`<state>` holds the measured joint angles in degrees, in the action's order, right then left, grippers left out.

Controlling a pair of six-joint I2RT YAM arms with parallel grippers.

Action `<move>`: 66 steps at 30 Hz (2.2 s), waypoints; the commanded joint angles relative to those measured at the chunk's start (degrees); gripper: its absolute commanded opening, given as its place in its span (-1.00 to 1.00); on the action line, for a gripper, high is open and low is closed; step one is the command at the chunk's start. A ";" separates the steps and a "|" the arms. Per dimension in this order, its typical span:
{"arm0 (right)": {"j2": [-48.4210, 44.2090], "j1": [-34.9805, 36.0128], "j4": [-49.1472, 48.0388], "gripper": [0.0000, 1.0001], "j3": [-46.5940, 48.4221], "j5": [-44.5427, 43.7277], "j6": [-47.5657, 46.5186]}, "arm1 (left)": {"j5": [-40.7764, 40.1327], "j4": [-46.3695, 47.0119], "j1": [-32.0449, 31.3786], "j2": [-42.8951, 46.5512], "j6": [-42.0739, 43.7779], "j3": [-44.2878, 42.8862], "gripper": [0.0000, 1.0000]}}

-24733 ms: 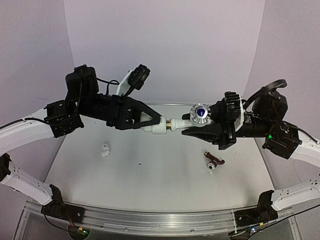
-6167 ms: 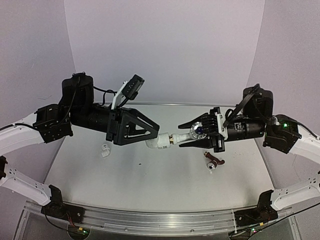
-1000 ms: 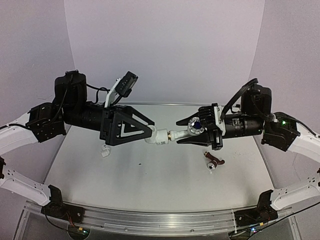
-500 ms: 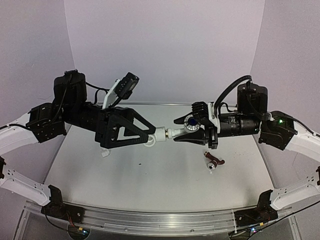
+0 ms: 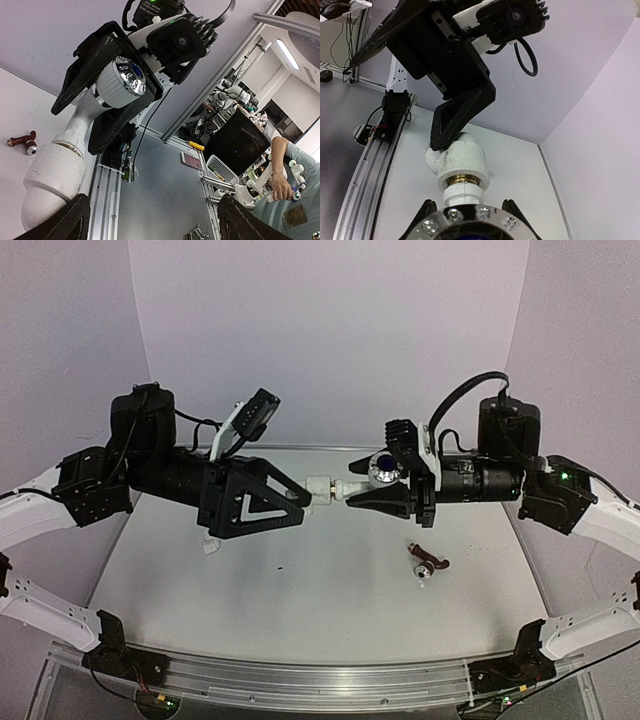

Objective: Install the water faucets

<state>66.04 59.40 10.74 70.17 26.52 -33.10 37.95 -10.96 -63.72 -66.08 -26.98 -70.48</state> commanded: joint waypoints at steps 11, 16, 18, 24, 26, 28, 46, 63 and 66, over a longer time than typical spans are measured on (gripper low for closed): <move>-0.21 -0.03 -6.88 -1.00 4.35 2.36 4.88 | -3.11 -0.41 -0.06 0.52 0.71 1.35 0.84; -0.12 0.01 -7.49 -1.00 4.79 2.04 5.27 | -3.08 -0.38 -0.07 0.46 0.45 1.58 0.86; -0.12 0.04 -7.75 -1.00 4.86 1.95 5.65 | -3.30 -0.38 -0.11 0.57 0.44 1.72 0.86; -0.36 0.00 -8.79 -1.00 5.06 1.79 6.65 | -4.22 -0.49 -0.04 0.76 0.21 1.91 0.89; -0.38 0.08 -8.89 -1.00 5.11 2.01 7.04 | -4.89 -0.65 -0.08 1.05 0.35 2.27 0.89; -0.47 -0.01 -9.07 -1.00 4.91 1.92 6.77 | -5.75 -0.72 -0.08 1.29 0.43 2.64 0.90; -0.65 0.09 -9.09 -1.00 3.61 4.62 7.35 | -3.21 4.57 -0.04 3.18 -1.52 4.29 1.00; -1.96 0.10 -8.23 -1.00 -0.76 7.17 8.51 | -4.97 6.00 0.00 3.51 -1.27 2.48 1.00; -1.97 0.10 -7.96 -1.00 -1.50 7.38 8.76 | -5.24 5.74 0.00 3.34 -0.73 2.05 0.99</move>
<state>65.23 59.18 5.15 69.25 32.51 -25.69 33.65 -7.90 -63.81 -63.37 -28.80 -66.22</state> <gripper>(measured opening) 0.342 0.997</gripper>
